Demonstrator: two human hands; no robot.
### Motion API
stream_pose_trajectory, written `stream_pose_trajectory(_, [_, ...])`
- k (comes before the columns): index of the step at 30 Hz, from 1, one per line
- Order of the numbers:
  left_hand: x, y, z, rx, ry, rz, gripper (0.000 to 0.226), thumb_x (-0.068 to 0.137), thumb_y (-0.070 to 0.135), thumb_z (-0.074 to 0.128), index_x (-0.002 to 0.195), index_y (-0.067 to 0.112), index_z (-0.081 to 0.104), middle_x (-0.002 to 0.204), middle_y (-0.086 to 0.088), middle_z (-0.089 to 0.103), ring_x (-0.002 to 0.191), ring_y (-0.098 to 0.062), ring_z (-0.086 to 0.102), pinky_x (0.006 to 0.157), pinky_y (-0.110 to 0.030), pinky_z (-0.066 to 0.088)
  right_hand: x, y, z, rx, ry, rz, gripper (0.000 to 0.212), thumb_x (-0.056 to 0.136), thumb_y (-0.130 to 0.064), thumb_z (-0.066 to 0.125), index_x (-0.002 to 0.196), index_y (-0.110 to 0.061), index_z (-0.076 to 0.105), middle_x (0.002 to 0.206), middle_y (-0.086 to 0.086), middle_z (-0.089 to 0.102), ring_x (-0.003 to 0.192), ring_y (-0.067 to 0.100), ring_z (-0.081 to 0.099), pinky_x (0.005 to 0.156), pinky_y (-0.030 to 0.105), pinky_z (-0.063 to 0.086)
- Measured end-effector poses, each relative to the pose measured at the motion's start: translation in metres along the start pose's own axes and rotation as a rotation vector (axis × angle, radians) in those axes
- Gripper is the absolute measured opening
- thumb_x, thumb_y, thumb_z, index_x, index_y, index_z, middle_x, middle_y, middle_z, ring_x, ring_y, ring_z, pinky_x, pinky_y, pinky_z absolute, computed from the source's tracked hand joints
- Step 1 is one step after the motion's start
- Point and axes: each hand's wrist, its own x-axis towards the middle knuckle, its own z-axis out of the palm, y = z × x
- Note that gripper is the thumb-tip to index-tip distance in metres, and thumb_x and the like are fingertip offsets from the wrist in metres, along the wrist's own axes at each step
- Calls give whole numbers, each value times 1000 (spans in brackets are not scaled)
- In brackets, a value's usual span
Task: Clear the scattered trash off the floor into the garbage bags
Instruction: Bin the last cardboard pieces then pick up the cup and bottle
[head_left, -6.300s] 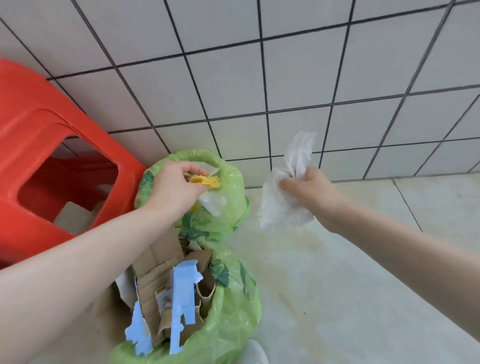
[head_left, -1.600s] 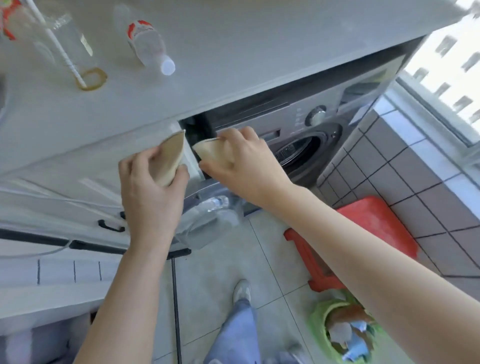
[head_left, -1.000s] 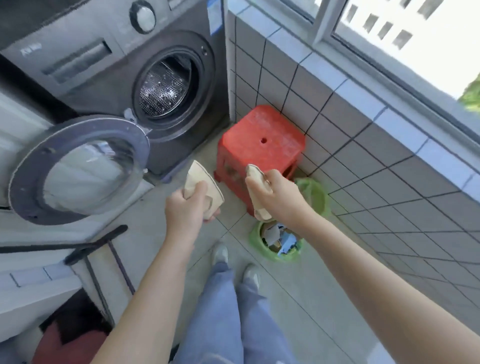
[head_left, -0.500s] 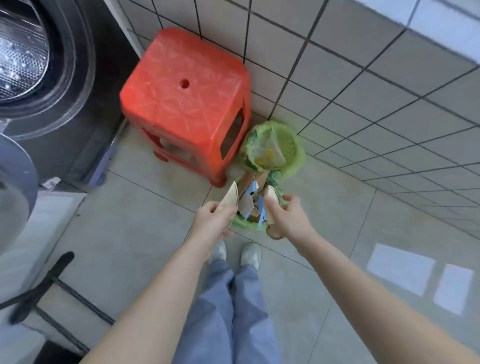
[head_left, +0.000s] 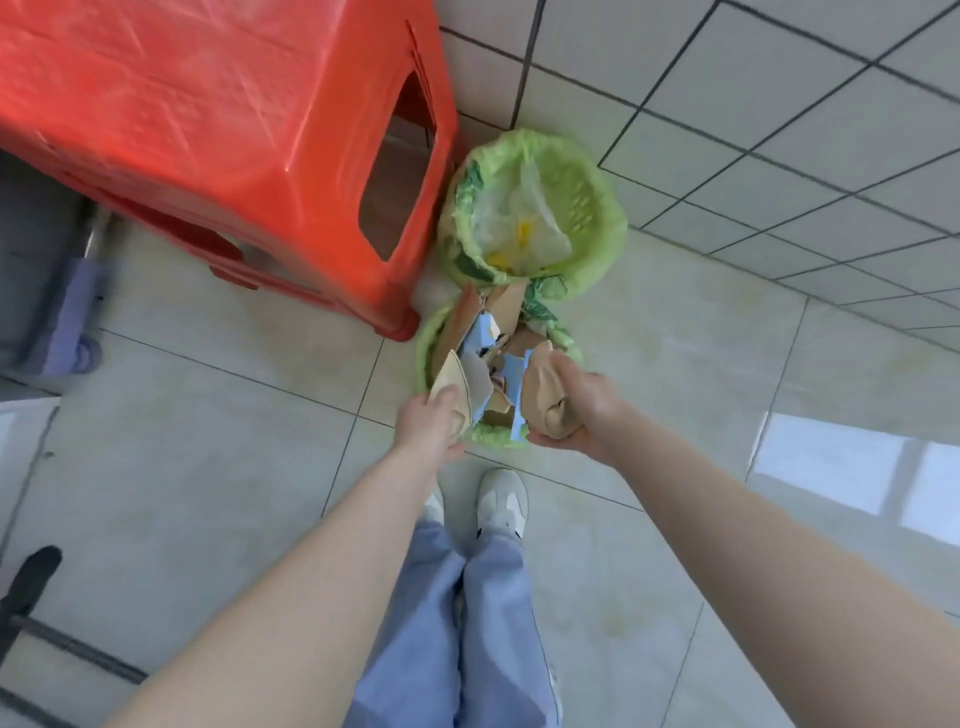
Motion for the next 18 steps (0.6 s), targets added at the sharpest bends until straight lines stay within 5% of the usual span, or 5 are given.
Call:
stream_pose_trajectory(2, [13,-5,9,81,4,92,21,95,26,47,110,13,53,97,-2,57,87,-21,55,88,-41,53,16,-5,5,4,-24,0,46,92,-47,51,117,-9,55,114,18,60,94,37,64,74,50,58])
stream_pose_trajectory(5, [26,-10,22,173,-35,215,30,97,26,42,125,20,51,112,3,55,103,-19,51,101,-40,44,36,-13,11,-55,-33,-28,47,91,-50,47,121,-15,56,116,13,62,91,38,66,74,49,59])
stream_pose_trajectory(10, [37,-9,34,312,-150,308,41,100,25,41,140,22,41,126,9,49,109,-7,44,92,-18,30,47,-19,11,-285,80,-113,38,91,-42,45,120,-23,59,113,11,62,102,32,61,66,47,60])
stream_pose_trajectory(18, [69,-14,28,676,19,272,50,94,12,45,141,28,46,126,-16,53,111,-33,54,99,-39,44,51,-9,-7,-587,115,-226,33,89,-30,40,102,-7,60,100,14,64,100,34,58,88,51,52])
